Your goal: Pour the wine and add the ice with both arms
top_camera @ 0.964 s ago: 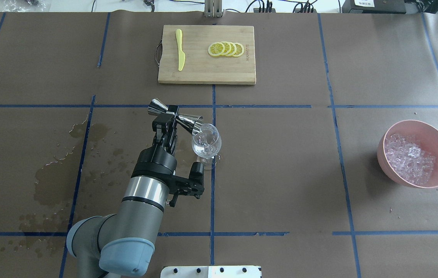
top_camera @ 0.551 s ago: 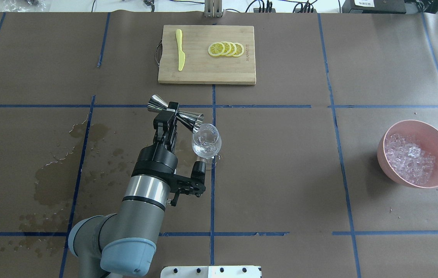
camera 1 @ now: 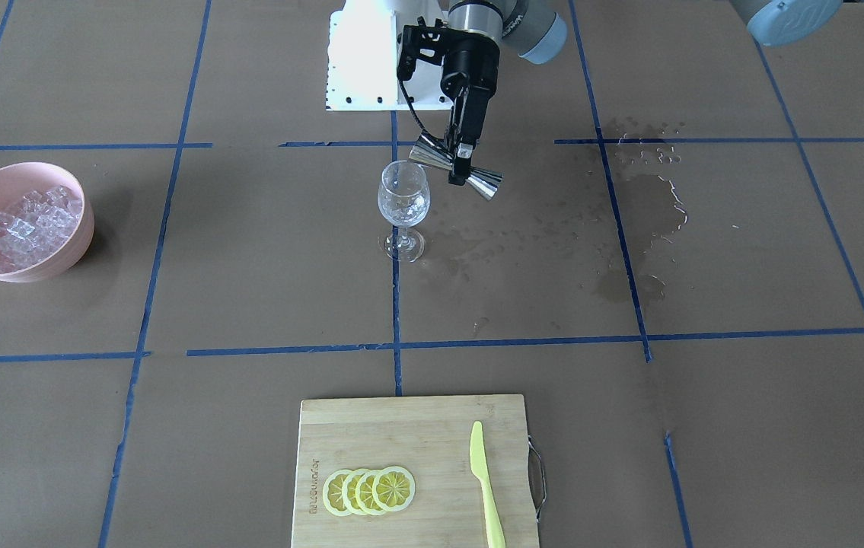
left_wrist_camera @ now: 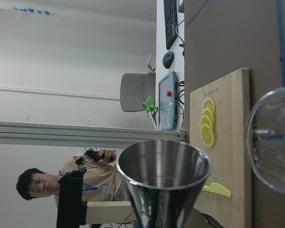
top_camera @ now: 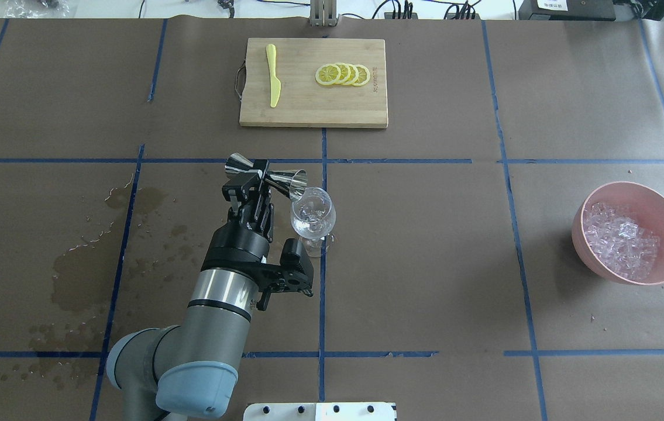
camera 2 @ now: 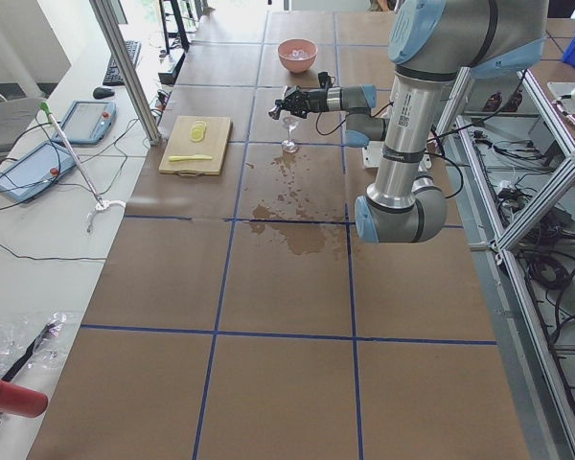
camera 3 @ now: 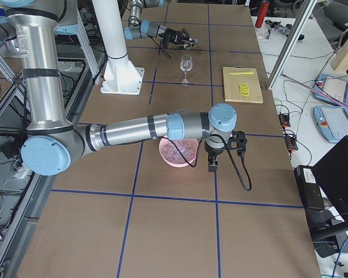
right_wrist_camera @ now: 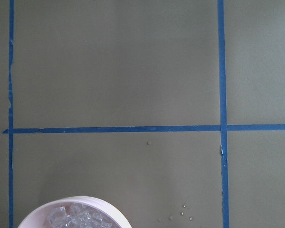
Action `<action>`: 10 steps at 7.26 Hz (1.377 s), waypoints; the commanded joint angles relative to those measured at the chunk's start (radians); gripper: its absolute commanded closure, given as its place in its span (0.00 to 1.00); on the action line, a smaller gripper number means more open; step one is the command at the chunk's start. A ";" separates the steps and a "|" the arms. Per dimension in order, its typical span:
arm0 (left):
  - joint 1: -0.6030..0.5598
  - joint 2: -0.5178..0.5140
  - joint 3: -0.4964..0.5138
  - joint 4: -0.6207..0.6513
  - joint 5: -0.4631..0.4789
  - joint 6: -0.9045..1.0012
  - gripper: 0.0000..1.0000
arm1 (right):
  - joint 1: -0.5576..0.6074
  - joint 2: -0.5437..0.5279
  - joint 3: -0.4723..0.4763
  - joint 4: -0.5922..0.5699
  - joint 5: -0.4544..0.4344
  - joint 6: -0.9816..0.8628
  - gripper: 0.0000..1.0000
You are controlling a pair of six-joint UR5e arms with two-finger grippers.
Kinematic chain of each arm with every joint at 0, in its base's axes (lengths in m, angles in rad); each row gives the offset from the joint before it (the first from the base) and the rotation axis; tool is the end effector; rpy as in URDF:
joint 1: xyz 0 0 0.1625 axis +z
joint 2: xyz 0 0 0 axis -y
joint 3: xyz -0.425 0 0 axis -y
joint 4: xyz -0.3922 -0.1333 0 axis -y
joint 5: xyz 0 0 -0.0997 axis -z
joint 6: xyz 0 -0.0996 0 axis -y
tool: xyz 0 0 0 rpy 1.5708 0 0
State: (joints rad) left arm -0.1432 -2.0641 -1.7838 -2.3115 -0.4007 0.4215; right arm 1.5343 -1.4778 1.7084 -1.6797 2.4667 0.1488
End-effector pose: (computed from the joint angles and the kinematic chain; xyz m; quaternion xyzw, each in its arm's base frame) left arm 0.5127 -0.3013 0.1881 0.6831 -0.0965 0.2787 0.6681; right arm 0.0362 -0.5295 0.5457 0.0146 -0.4355 0.0242 0.8997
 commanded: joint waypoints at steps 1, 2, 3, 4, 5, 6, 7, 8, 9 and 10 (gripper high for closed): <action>0.002 0.004 0.009 -0.029 -0.001 -0.171 1.00 | 0.000 0.001 0.002 0.000 0.000 0.000 0.00; 0.004 0.006 0.010 -0.081 -0.001 -0.225 1.00 | 0.000 0.001 0.004 0.000 0.000 0.000 0.00; 0.002 0.007 0.012 -0.132 -0.003 -0.243 1.00 | 0.000 0.001 0.004 0.000 0.000 0.000 0.00; -0.004 0.010 0.014 -0.149 -0.004 -0.272 1.00 | 0.000 0.002 0.005 0.000 0.000 0.000 0.00; -0.015 0.012 0.012 -0.154 -0.009 -0.318 1.00 | 0.000 0.007 0.005 0.000 0.000 0.002 0.00; -0.016 0.019 0.012 -0.202 -0.010 -0.373 1.00 | 0.000 0.008 0.005 0.000 0.000 0.002 0.00; -0.018 0.033 0.012 -0.292 -0.015 -0.418 1.00 | 0.000 0.014 0.002 0.000 0.000 0.002 0.00; -0.018 0.076 0.012 -0.386 -0.041 -0.478 1.00 | 0.000 0.016 0.004 0.000 0.000 0.002 0.00; -0.018 0.120 0.012 -0.420 -0.041 -0.603 1.00 | 0.000 0.016 0.004 0.000 0.000 0.003 0.00; -0.019 0.128 0.009 -0.433 -0.041 -0.733 1.00 | -0.002 0.016 0.002 0.000 0.000 0.003 0.00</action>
State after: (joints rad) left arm -0.1614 -1.9606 -1.7727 -2.7106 -0.4387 -0.1691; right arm 1.5334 -1.4625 1.7114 -1.6797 2.4667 0.1513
